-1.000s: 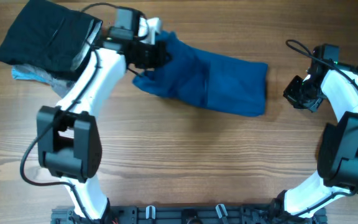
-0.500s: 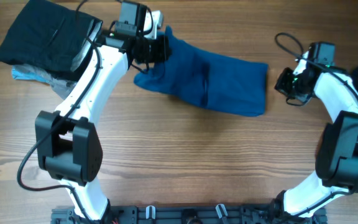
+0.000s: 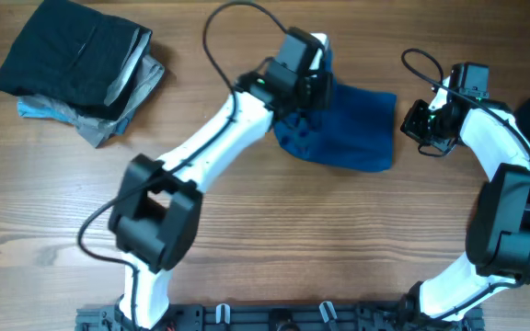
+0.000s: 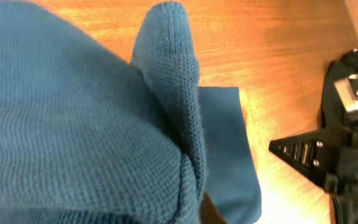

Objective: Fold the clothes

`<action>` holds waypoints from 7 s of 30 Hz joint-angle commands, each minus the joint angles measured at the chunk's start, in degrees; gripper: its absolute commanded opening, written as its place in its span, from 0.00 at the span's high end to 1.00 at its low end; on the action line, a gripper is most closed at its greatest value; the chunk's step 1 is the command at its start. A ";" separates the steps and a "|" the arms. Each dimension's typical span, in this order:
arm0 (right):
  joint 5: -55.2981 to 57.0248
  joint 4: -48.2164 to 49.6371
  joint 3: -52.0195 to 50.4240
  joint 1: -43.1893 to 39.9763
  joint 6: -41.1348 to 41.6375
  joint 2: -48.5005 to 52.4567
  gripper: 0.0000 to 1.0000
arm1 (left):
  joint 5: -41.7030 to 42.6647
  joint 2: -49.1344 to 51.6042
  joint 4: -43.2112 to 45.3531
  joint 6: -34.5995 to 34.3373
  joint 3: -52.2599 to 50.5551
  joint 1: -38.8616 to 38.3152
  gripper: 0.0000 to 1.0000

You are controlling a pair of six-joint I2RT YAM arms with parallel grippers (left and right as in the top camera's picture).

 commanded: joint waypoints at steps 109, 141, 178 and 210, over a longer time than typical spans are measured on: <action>10.49 0.79 1.49 -4.70 -4.90 -6.93 0.63 | -12.20 -2.75 -39.28 13.68 19.69 7.63 0.21; -4.83 -14.43 -5.57 5.11 -2.82 -5.11 0.45 | -3.63 -2.71 -40.06 13.68 19.69 11.21 0.15; 4.39 -31.10 3.98 2.36 -2.78 -10.49 0.48 | 21.20 21.33 -33.83 27.15 19.63 -2.89 0.36; -11.15 -5.62 -4.31 2.62 21.29 -2.93 0.07 | 19.74 21.33 -32.59 27.12 19.63 -2.89 0.36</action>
